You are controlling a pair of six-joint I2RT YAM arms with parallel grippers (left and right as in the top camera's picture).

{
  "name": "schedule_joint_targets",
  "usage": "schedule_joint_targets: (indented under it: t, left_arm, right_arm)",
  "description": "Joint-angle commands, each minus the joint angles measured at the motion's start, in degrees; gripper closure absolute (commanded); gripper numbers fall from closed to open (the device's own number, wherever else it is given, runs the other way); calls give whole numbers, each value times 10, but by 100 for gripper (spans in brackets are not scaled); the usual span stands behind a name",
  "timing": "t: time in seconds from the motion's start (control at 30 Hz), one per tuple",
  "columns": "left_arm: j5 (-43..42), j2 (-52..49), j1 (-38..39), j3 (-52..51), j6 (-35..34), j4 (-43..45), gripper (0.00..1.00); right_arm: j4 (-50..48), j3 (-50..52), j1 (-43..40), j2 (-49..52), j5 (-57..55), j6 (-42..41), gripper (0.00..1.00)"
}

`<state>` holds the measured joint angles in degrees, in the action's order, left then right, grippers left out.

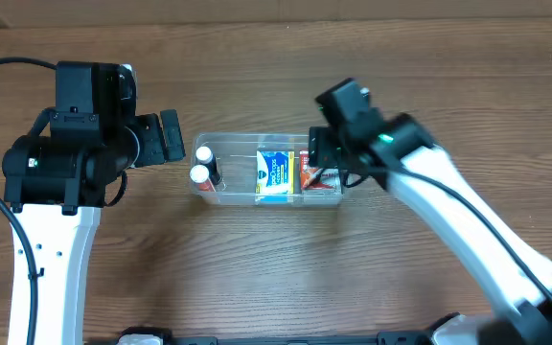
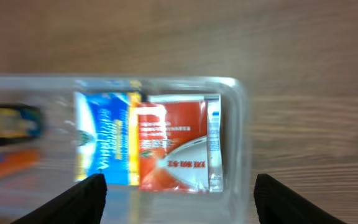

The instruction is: Pack container

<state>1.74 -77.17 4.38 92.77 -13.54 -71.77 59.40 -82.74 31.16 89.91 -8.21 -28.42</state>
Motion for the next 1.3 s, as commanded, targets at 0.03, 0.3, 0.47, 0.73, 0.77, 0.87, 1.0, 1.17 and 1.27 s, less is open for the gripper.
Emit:
schedule_joint_targets:
  t: [0.03,0.3,0.47,0.73,0.77,0.87,1.0,1.17,1.27]
  left_arm:
    - [6,-5,-3,10,-2,0,0]
    - [14,-5,-3,10,-2,0,0]
    - [14,-5,-3,10,-2,0,0]
    - [14,-5,-3,10,-2,0,0]
    - [14,-5,-3,10,-2,0,0]
    - [14,-5,-3,10,-2,0,0]
    - [14,-5,-3,10,-2,0,0]
    - [14,-5,-3,10,-2,0,0]
    - [14,-5,-3,10,-2,0,0]
  right_arm:
    - [67,-17,-1,-63,-13,-36,22]
    - [53,130,8,-59,67,-53,65]
    - [-24,220,8,-59,90,-53,87]
    - [-112,285,8,-56,89,-52,89]
    - [-121,285,8,-53,87,-52,89]
    - [-145,285,8,-49,73,-52,90]
    - [-154,285,8,-49,62,-52,96]
    - [-155,285,8,-49,61,-52,96]
    - [-157,285,8,-49,55,-53,96]
